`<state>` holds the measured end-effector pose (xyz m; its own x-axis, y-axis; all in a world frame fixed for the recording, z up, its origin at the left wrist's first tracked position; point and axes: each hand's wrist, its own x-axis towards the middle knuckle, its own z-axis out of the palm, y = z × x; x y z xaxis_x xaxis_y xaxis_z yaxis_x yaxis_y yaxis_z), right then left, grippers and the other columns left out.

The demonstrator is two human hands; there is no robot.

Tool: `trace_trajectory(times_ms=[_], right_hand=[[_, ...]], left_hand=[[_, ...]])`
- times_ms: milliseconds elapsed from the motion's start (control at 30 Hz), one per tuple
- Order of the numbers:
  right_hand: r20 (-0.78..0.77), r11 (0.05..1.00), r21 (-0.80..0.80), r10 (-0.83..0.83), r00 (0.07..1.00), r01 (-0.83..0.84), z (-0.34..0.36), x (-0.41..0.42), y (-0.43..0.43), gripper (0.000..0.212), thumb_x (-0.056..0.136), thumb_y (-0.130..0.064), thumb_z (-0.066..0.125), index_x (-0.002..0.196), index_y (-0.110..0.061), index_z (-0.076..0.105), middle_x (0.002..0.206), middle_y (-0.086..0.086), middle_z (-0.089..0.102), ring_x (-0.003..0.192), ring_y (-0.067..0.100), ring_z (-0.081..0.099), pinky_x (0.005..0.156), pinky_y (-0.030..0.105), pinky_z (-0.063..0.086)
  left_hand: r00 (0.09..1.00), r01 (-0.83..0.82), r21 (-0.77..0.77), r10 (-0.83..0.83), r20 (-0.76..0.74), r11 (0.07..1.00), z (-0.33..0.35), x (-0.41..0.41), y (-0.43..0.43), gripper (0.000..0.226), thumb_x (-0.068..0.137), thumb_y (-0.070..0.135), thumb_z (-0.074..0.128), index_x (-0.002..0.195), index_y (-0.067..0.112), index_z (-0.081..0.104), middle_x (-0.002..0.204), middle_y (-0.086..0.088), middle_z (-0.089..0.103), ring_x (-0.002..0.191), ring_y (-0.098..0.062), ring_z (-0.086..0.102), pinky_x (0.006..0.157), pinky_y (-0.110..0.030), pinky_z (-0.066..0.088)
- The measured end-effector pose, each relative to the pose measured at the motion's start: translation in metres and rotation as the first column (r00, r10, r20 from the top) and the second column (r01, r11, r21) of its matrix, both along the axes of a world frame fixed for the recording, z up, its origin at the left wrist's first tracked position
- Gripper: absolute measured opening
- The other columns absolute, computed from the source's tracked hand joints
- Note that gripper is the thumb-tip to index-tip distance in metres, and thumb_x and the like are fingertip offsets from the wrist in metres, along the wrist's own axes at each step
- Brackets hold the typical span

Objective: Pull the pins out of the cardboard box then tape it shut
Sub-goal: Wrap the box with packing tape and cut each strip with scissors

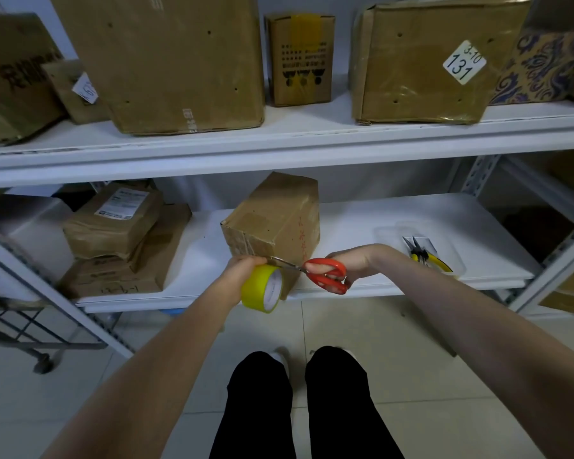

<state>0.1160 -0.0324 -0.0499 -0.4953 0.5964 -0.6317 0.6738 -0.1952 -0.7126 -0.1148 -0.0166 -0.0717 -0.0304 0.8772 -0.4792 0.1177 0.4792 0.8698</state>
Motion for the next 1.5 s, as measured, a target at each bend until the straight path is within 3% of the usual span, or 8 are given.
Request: trace_trajectory(times_ms=[200, 600, 800, 867, 967, 1200, 1333, 1500], right_hand=[[-0.067, 0.999, 0.042, 0.016, 0.998, -0.013, 0.001, -0.009, 0.004, 0.070, 0.059, -0.085, 0.057, 0.073, -0.017, 0.048, 0.065, 0.004, 0.049, 0.059, 0.014, 0.044, 0.067, 0.023, 0.041], [-0.042, 0.974, 0.211, -0.074, 0.996, 0.081, -0.004, -0.024, 0.004, 0.061, 0.073, -0.072, 0.057, 0.068, -0.012, 0.046, 0.058, 0.001, 0.048, 0.054, 0.013, 0.042, 0.057, 0.020, 0.038], [-0.014, 0.950, 0.291, -0.109, 0.994, 0.109, -0.008, -0.021, 0.005, 0.051, 0.080, -0.054, 0.068, 0.063, -0.010, 0.052, 0.051, 0.002, 0.050, 0.047, 0.013, 0.042, 0.053, 0.021, 0.035], [-0.008, 0.945, 0.313, -0.100, 0.995, 0.098, -0.007, -0.022, 0.005, 0.053, 0.076, -0.057, 0.070, 0.070, -0.005, 0.058, 0.053, 0.004, 0.050, 0.047, 0.013, 0.042, 0.052, 0.021, 0.035], [-0.035, 0.932, 0.329, -0.149, 0.988, 0.152, -0.004, -0.016, 0.006, 0.047, 0.080, -0.052, 0.069, 0.066, -0.010, 0.055, 0.050, 0.001, 0.049, 0.046, 0.012, 0.042, 0.052, 0.022, 0.036], [0.263, 0.990, 0.130, 0.015, 0.965, -0.051, 0.001, -0.021, 0.004, 0.055, 0.084, -0.065, 0.055, 0.069, -0.013, 0.047, 0.061, 0.003, 0.043, 0.058, 0.017, 0.042, 0.062, 0.027, 0.042], [0.389, 0.994, 0.068, 0.047, 0.920, -0.080, -0.006, -0.028, 0.006, 0.051, 0.085, -0.068, 0.049, 0.093, -0.017, 0.050, 0.071, 0.004, 0.045, 0.066, 0.017, 0.046, 0.076, 0.029, 0.045], [0.540, 0.992, -0.056, 0.122, 0.833, -0.109, -0.009, -0.003, 0.016, 0.041, 0.074, -0.053, 0.070, 0.091, -0.017, 0.060, 0.082, 0.000, 0.059, 0.081, 0.016, 0.056, 0.078, 0.028, 0.045]], left_hand=[[0.999, 0.015, -0.009, -0.015, 0.052, 1.000, -0.003, -0.002, -0.001, 0.053, 0.074, 0.019, 0.070, 0.124, 0.006, 0.057, 0.119, -0.019, 0.063, 0.107, -0.035, 0.061, 0.099, -0.049, 0.047], [0.993, 0.052, -0.045, -0.047, 0.107, 0.998, 0.011, -0.001, -0.008, 0.030, 0.090, 0.004, 0.055, 0.120, 0.000, 0.057, 0.103, -0.020, 0.064, 0.080, -0.029, 0.062, 0.076, -0.037, 0.052], [0.994, 0.081, -0.038, -0.084, -0.068, 0.996, 0.016, -0.008, 0.000, 0.037, 0.084, 0.004, 0.062, 0.120, -0.002, 0.058, 0.110, -0.020, 0.063, 0.093, -0.033, 0.060, 0.083, -0.038, 0.052], [0.926, 0.183, 0.007, -0.170, -0.338, 0.983, 0.021, -0.009, 0.004, 0.039, 0.079, 0.015, 0.067, 0.116, 0.005, 0.061, 0.113, -0.015, 0.063, 0.098, -0.030, 0.059, 0.083, -0.034, 0.048], [0.631, 0.334, 0.002, -0.222, -0.743, 0.943, 0.028, -0.014, 0.002, 0.032, 0.087, 0.025, 0.060, 0.111, 0.004, 0.060, 0.116, -0.014, 0.061, 0.109, -0.032, 0.056, 0.085, -0.033, 0.044], [0.462, 0.485, 0.333, 0.087, -0.883, 0.809, 0.046, -0.008, -0.005, 0.017, 0.086, 0.012, 0.050, 0.080, 0.007, 0.065, 0.096, -0.015, 0.063, 0.096, -0.034, 0.059, 0.066, -0.029, 0.037], [0.407, 0.649, 0.396, 0.143, -0.902, 0.650, 0.050, 0.004, -0.016, 0.012, 0.086, 0.014, 0.053, 0.082, 0.009, 0.064, 0.129, -0.005, 0.051, 0.086, -0.034, 0.063, 0.067, -0.034, 0.046], [0.429, 0.655, 0.349, 0.051, -0.902, 0.670, 0.038, 0.008, -0.017, 0.011, 0.084, 0.014, 0.054, 0.077, 0.012, 0.063, 0.145, 0.009, 0.045, 0.099, -0.023, 0.063, 0.078, -0.027, 0.046]])
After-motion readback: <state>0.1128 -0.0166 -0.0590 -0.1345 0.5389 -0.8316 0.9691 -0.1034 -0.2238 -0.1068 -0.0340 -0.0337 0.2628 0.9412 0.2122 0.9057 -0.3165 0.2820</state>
